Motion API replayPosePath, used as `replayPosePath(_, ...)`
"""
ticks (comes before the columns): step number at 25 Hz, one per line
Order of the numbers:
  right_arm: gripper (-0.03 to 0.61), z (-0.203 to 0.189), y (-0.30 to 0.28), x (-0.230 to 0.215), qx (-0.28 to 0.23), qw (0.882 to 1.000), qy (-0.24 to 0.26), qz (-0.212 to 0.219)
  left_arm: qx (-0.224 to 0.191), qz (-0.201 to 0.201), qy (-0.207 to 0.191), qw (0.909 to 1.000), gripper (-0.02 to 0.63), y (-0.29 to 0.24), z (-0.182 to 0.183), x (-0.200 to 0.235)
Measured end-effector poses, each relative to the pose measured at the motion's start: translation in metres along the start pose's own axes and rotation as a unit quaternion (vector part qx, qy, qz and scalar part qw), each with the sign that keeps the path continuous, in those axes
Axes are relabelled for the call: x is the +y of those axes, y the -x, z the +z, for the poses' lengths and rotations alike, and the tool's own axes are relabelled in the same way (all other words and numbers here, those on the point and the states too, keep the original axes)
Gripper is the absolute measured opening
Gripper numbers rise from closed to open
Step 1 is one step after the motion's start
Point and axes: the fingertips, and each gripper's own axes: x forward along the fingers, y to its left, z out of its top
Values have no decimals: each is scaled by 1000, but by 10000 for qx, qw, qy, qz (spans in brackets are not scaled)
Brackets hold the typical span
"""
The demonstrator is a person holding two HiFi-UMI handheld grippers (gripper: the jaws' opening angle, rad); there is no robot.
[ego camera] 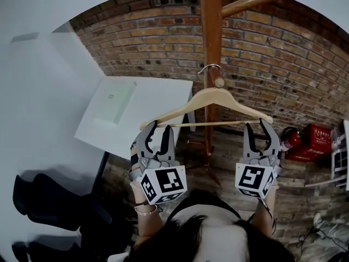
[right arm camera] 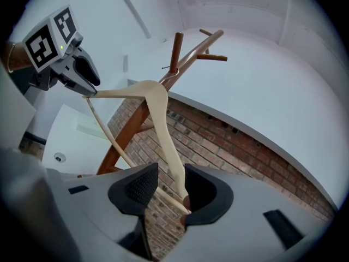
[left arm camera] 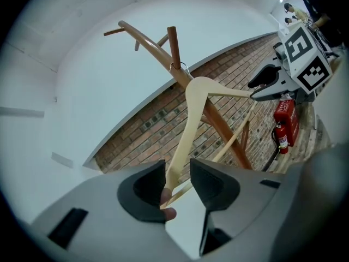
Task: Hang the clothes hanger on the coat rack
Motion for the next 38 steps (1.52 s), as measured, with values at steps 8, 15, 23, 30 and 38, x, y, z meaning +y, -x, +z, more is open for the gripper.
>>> replayPosePath(8,164,4,8,14,-159,9993,-149,292,-121,-47,436,9990,138,15,1,-8)
replayPosePath(15,127,5,20,15,-362,9966,-557,494,-222,-54,917,9955,107,30,6,-19)
replayPosePath(23,117,1,28,21,-521,9942,-645,686,-471,-145,1230,9912,86,43,23,-32)
replayPosePath(30,89,5,35,23,-667,9916,-878,684,-829,-294,1749,9807,57,53,32,-33)
replayPosePath(38,63,16,52,31,-631,9899,-1063,687,-1017,-435,1997,9736,37,69,30,-29)
